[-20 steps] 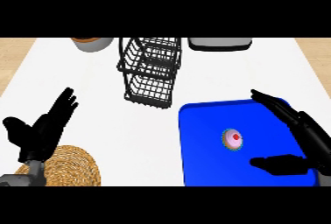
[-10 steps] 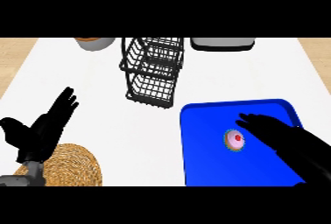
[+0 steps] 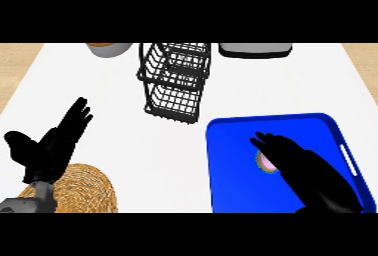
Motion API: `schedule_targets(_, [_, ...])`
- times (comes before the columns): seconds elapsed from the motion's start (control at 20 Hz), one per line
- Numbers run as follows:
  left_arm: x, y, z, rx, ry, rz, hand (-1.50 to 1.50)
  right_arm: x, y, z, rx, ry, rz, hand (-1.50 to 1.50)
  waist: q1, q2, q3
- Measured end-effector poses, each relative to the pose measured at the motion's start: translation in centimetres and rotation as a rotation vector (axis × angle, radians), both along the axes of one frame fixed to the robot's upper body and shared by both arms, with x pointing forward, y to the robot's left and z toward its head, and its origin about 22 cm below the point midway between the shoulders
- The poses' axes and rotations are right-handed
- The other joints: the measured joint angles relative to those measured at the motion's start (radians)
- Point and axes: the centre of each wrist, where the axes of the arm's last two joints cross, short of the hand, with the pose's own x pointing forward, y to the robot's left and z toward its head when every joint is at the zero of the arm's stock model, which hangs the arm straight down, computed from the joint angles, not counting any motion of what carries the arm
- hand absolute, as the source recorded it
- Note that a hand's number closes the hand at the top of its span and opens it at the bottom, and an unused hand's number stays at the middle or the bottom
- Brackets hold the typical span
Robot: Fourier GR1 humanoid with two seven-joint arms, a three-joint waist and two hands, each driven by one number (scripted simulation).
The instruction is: Pick the cupcake from the tray and place it in the tiered basket
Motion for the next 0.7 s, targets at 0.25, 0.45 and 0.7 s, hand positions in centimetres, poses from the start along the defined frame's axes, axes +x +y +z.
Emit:
schedule_targets(0.25, [-0.2,0.2,0.1,0.007,0.005,0.002,0.0,1.3,0.5,-2.8,-0.037,0.006,-0.046,-1.5,0.001,0.0,0.0])
schedule_targets(0.45, [0.2,0.6,0.4,0.006,0.004,0.0,0.0,1.9,-0.3,-5.4,-0.055,-0.005,-0.062,-1.5,0.0,0.001,0.001])
schedule_targets(0.7, [0.3,1.2,-0.5,0.002,0.001,0.008,0.0,2.5,-1.3,-7.1,-0.062,-0.059,-0.078,-1.5,-0.001,0.001,0.001])
